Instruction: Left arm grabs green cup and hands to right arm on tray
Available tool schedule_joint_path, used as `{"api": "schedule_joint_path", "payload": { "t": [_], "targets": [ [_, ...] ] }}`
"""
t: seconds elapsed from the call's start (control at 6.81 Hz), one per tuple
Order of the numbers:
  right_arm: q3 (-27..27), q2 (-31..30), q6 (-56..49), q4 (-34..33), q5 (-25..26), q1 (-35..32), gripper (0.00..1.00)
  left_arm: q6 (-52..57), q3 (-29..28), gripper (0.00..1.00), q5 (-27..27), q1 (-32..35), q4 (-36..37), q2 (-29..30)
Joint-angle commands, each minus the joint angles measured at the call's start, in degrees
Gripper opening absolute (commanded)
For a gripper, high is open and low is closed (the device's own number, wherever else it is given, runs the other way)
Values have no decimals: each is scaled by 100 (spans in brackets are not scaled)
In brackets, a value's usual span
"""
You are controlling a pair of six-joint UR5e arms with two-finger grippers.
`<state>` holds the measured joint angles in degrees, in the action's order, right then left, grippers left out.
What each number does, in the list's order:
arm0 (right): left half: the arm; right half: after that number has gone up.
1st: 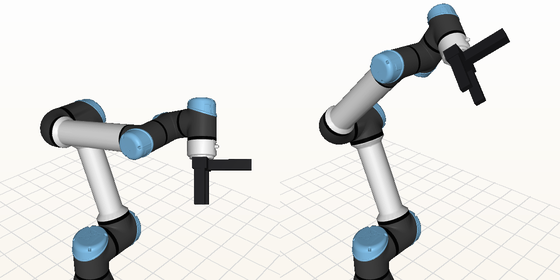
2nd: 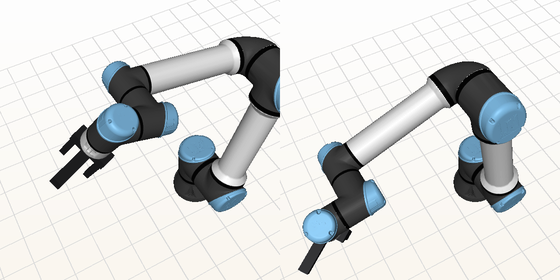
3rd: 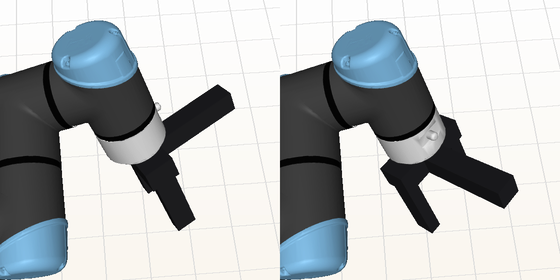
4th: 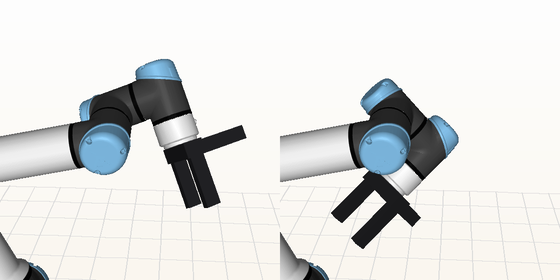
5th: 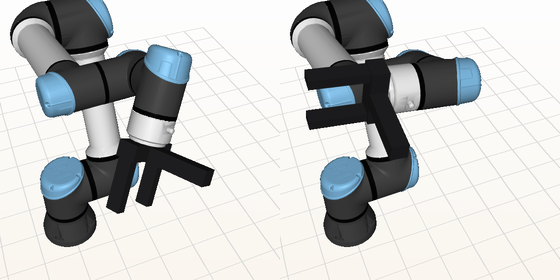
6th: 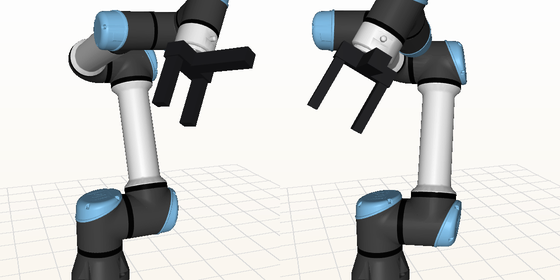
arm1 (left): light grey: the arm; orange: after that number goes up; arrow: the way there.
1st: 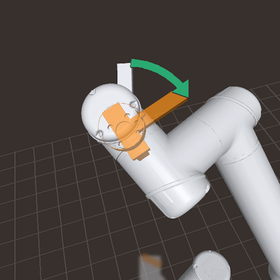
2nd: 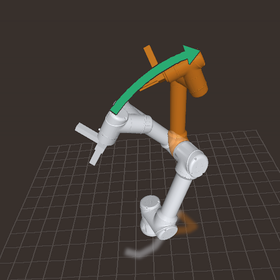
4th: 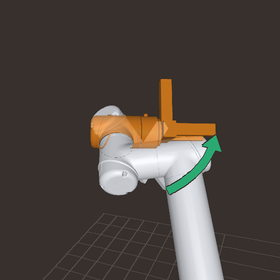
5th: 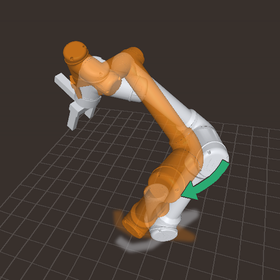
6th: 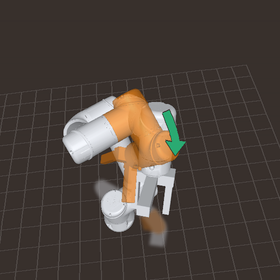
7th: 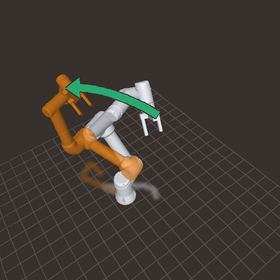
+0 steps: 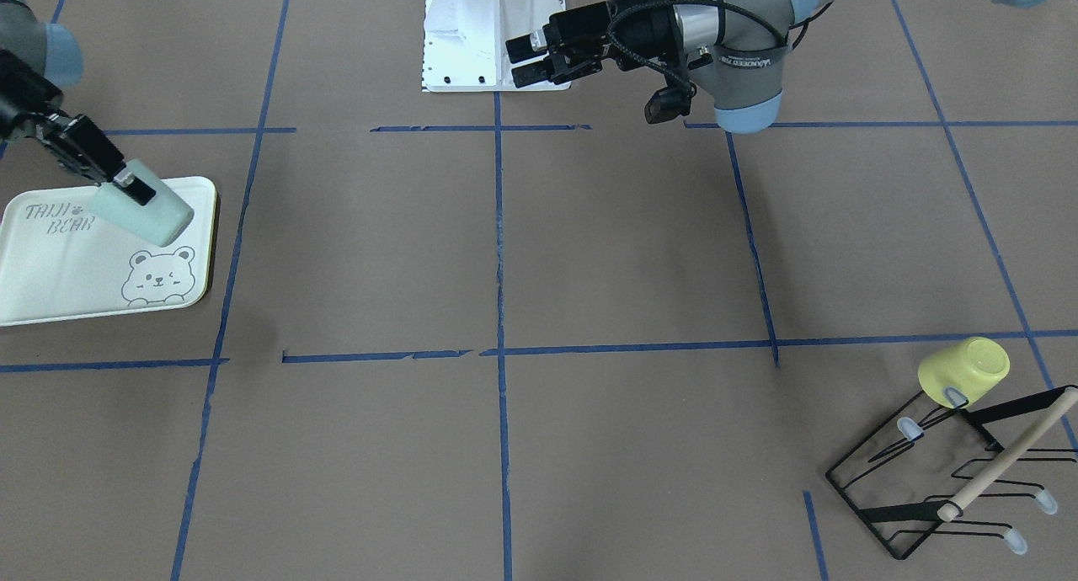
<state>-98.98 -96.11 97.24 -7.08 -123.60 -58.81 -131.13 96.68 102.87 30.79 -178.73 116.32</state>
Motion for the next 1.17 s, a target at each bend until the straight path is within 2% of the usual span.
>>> {"api": "schedule_joint_path", "payload": {
  "t": [0.0,0.15,0.29,0.59,0.73,1.03],
  "targets": [
    [28,-57,-2652,-1849,-805,-614,0,1163,0,100,58,181,1221,-127],
    [2,-92,-3554,-2798,-762,-440,0,1647,17,100,189,181,1636,-179],
    [-338,-49,-4015,-4051,-744,-352,0,1756,52,100,216,268,1927,-189],
    [-1217,117,-6023,-7222,226,148,0,1783,88,100,199,304,2079,-189],
    [-1133,432,-6546,-7942,466,246,0,1784,96,100,190,304,2079,-189],
    [-906,470,-6569,-8020,434,369,0,1784,88,100,164,313,2079,-189]
  ]
}}
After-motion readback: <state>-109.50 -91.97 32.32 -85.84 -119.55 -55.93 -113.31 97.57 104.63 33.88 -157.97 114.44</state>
